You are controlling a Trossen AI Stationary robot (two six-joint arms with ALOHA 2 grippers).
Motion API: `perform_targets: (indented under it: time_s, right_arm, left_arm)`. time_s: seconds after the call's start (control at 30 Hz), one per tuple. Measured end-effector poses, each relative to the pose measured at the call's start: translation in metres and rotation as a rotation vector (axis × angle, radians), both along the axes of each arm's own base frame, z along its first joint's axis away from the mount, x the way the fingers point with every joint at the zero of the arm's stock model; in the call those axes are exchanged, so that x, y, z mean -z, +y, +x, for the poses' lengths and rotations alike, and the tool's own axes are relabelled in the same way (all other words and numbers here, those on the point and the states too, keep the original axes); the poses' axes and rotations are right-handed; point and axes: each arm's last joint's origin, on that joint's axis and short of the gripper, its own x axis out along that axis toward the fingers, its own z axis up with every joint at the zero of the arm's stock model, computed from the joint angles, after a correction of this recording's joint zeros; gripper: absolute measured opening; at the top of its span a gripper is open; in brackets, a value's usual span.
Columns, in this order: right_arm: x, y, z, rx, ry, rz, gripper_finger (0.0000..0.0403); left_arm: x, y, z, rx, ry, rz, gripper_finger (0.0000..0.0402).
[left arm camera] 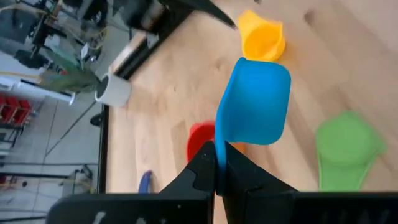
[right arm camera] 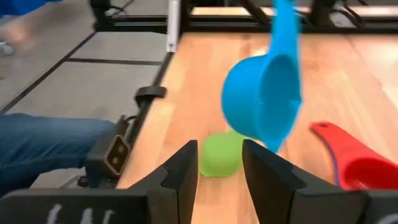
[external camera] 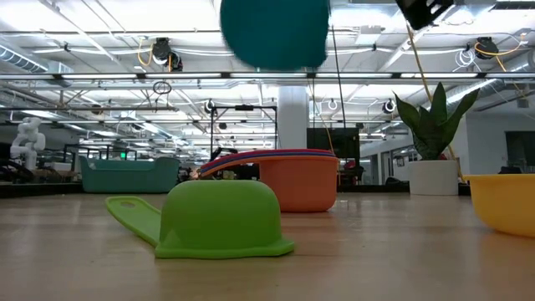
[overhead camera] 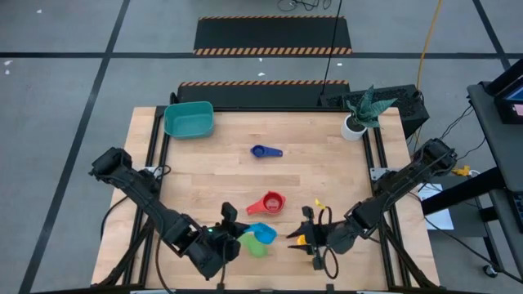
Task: Nest measuring cups in basket
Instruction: Stack the light blue measuring cup on top of the red measuring cup
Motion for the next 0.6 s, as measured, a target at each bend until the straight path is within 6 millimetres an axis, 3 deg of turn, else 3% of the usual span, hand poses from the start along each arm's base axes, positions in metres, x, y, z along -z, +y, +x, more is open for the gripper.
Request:
perform_targets:
  time_s: [0.27,0.6]
  right_arm:
    - [-0.008,-0.009,-0.011,0.078,0.038,-0.022,0.0119]
    - [-0.022,-0.008,-0.022,0.092,0.010,0.076,0.0119]
  left_arm:
    - [0.018,0.011,0.002,-0.030,0.009,0.148,0.0008]
    - [0.044,0.033,0.015,0.056,0.070,0.497,0.0009]
